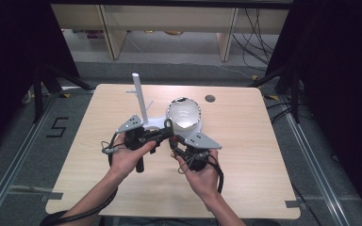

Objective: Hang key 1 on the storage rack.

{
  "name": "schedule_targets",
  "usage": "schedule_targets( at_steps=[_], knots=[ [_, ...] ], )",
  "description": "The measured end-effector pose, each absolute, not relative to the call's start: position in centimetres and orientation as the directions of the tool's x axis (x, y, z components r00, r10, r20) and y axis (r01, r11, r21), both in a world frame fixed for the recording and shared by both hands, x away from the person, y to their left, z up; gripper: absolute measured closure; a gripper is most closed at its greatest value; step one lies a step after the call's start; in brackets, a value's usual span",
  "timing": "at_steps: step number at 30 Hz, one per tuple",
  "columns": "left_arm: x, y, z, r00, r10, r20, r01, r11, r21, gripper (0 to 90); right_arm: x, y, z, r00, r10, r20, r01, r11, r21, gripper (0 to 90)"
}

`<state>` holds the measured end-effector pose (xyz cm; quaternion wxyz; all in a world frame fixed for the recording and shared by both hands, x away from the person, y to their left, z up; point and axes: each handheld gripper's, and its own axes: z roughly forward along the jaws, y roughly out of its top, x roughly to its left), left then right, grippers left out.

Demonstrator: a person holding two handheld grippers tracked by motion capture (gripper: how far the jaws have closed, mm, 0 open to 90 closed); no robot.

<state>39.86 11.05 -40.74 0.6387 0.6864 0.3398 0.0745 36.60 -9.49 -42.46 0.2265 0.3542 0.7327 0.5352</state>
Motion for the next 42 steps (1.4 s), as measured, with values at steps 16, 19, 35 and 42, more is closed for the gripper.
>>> schedule_targets(
  at_steps=[16, 19, 35, 42],
  knots=[
    [39.9, 11.1, -40.4, 0.769, 0.555, -0.316, 0.348, 0.051, 0.936, 83.5, 36.4, -9.2, -42.3, -0.634, 0.772, 0.039, 0.251, 0.158, 0.955, 67.2],
    [39.9, 11.1, -40.3, 0.772, 0.556, -0.308, 0.339, 0.05, 0.939, 83.6, 36.5, -9.2, -42.2, -0.64, 0.768, 0.032, 0.239, 0.16, 0.958, 66.9],
    [40.1, 11.5, -40.2, 0.757, 0.598, -0.263, 0.305, 0.033, 0.952, 83.9, 36.6, -9.4, -42.0, -0.652, 0.757, 0.033, 0.242, 0.167, 0.956, 57.6],
    [40.3, 12.1, -39.8, 0.748, 0.616, -0.248, 0.289, 0.035, 0.957, 83.9, 36.5, -9.6, -42.1, -0.649, 0.759, 0.045, 0.251, 0.158, 0.955, 56.8]
  ],
)
